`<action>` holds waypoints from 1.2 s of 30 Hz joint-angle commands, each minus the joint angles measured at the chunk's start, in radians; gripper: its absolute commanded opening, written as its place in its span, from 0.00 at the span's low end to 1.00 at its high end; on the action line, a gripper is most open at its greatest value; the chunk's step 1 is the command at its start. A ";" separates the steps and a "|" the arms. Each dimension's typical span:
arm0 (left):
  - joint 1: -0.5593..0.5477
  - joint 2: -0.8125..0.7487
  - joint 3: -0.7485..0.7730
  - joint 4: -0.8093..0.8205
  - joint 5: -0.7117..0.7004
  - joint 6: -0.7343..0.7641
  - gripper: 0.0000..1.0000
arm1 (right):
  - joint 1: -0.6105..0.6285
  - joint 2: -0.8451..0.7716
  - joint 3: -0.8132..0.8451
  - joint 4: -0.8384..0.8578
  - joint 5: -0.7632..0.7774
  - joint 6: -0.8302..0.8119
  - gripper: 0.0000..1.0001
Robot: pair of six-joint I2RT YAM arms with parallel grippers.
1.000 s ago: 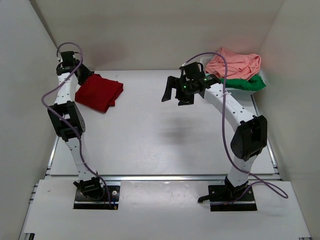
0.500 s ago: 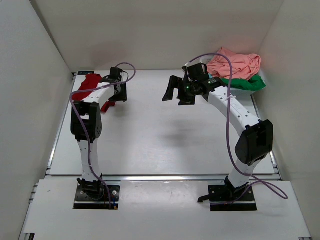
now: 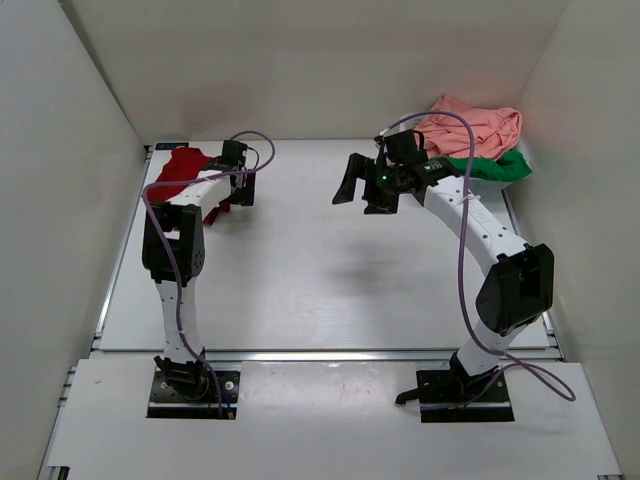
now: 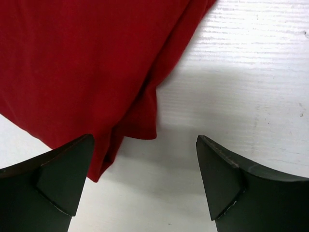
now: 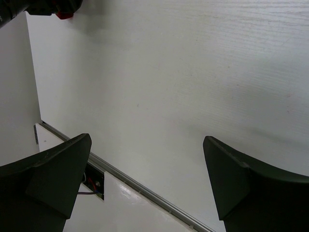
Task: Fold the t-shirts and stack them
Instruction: Put the neatly folded tshirt into the corner of the board with the left arm
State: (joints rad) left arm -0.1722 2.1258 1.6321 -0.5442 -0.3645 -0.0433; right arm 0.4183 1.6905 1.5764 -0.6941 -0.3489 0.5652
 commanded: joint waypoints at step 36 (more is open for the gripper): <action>0.091 0.405 0.577 -0.169 -0.168 -0.015 0.14 | -0.023 0.144 0.244 -0.119 -0.047 -0.037 0.98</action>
State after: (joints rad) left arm -0.1341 2.5145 2.1582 -0.6899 -0.5667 -0.0345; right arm 0.3920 1.8278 1.7760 -0.8032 -0.3817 0.5381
